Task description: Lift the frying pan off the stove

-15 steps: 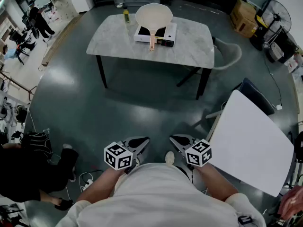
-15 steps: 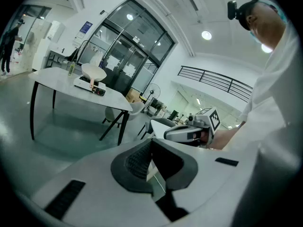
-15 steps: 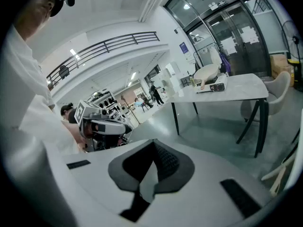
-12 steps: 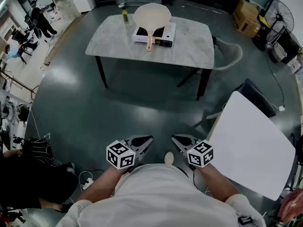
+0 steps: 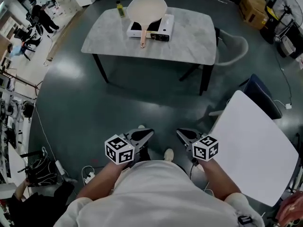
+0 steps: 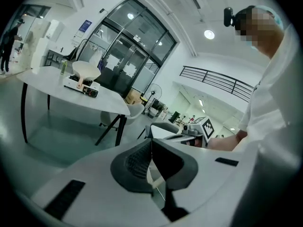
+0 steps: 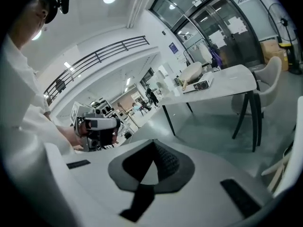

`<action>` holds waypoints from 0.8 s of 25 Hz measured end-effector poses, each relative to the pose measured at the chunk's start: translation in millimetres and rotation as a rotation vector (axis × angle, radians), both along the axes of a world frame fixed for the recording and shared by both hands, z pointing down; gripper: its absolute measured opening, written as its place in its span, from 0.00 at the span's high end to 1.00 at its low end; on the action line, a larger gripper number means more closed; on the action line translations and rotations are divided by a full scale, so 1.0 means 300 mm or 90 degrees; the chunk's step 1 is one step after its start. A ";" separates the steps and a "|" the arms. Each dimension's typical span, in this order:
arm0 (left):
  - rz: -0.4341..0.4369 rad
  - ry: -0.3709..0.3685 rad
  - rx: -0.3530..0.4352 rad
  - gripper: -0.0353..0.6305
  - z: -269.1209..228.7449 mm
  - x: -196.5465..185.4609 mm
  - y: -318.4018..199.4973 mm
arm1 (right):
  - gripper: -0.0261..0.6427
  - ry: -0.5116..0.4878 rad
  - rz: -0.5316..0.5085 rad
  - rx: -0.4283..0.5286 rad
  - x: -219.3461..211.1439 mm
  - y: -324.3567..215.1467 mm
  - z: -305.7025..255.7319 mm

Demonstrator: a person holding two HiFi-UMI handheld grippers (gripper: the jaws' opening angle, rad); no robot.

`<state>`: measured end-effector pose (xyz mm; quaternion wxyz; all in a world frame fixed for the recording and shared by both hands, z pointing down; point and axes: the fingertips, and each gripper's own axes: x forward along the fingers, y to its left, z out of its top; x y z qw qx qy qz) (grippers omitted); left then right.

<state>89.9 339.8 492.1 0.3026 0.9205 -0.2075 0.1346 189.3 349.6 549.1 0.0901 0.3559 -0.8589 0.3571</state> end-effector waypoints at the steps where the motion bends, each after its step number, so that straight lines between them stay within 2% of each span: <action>1: -0.005 0.004 0.000 0.92 0.002 -0.003 -0.039 | 0.95 -0.004 0.003 -0.005 0.002 -0.033 0.006; 5: -0.017 0.033 0.002 0.92 -0.001 -0.026 -0.217 | 0.95 0.003 0.006 -0.011 -0.009 -0.201 0.006; 8: -0.023 0.045 -0.001 0.91 -0.021 -0.077 -0.399 | 0.89 -0.006 0.019 -0.029 -0.053 -0.365 -0.028; 15: 0.007 0.082 0.005 0.91 -0.084 -0.176 -0.776 | 0.86 -0.013 0.052 -0.044 -0.147 -0.753 -0.100; 20: 0.000 0.092 -0.015 0.81 -0.068 -0.237 -0.974 | 0.82 -0.034 0.059 -0.058 -0.212 -0.969 -0.127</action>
